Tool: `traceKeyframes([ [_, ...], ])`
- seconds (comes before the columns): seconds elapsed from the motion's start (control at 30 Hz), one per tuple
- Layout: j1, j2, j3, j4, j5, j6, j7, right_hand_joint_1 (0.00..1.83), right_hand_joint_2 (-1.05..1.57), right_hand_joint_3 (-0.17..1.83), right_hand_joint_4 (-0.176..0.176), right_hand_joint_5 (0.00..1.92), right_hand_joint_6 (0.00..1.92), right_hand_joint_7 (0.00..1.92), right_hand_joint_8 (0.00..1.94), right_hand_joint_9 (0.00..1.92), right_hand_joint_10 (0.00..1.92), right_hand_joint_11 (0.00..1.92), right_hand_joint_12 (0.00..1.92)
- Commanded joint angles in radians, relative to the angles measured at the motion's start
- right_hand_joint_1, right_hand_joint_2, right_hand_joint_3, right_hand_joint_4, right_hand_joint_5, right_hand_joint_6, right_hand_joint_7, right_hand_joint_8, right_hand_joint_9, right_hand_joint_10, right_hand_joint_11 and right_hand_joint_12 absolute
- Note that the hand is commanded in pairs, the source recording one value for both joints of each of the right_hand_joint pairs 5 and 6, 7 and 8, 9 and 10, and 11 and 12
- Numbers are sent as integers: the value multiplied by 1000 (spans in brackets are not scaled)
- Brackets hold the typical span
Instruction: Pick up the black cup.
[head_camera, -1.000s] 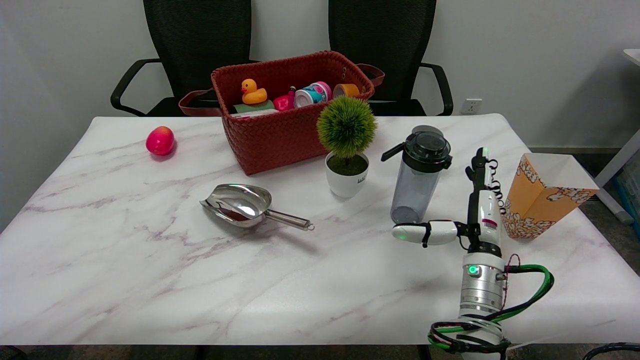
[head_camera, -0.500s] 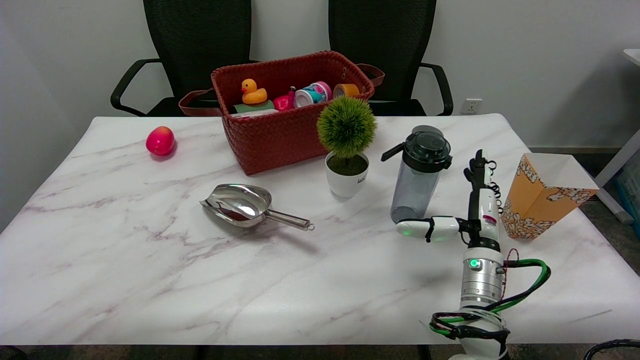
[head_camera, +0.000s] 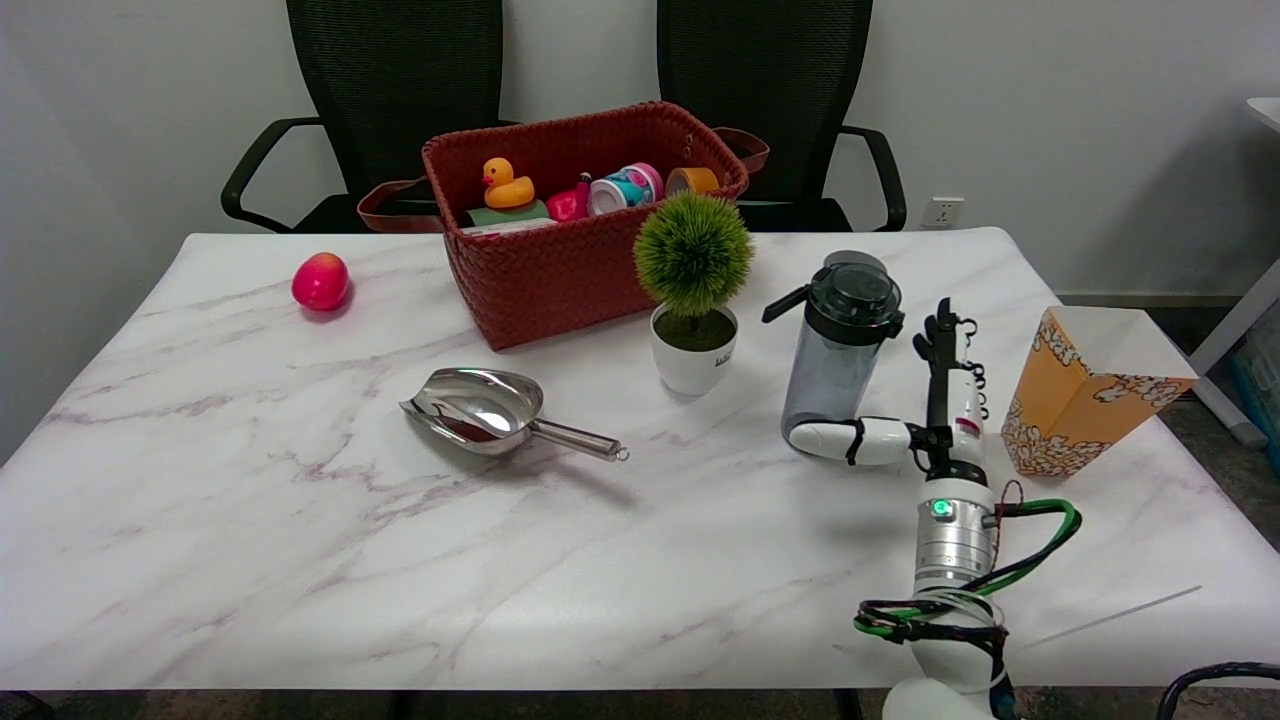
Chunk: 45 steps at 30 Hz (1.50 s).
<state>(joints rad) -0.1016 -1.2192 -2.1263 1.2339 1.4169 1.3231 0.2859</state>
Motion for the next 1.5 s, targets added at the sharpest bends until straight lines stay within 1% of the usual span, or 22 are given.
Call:
traceKeyframes([
  [0.03,79,3,25,-60,29,-125,65,961,-269,55,0,0,0,165,165,258,258,140,140],
  [0.17,87,5,30,-63,29,-167,134,969,-294,57,0,0,0,164,164,251,251,129,129],
  [0.27,89,5,32,-69,29,-183,168,977,-311,63,0,0,0,149,149,228,228,84,84],
  [0.4,93,5,32,-74,29,-184,174,983,-321,86,0,0,0,128,128,197,197,30,30],
  [0.57,105,7,30,-86,29,-187,195,988,-330,85,0,0,0,115,115,183,183,18,18],
  [0.67,118,8,23,-104,27,-192,238,989,-332,86,0,0,0,111,111,181,181,17,17],
  [0.9,129,8,22,-116,26,-199,250,996,-318,83,0,0,0,120,120,191,191,37,37],
  [1.13,138,4,22,-130,19,-207,334,1014,-320,78,0,0,0,135,135,209,209,72,72],
  [1.5,138,-2,7,-142,17,-199,416,1025,-321,100,0,0,0,142,142,219,219,101,101],
])
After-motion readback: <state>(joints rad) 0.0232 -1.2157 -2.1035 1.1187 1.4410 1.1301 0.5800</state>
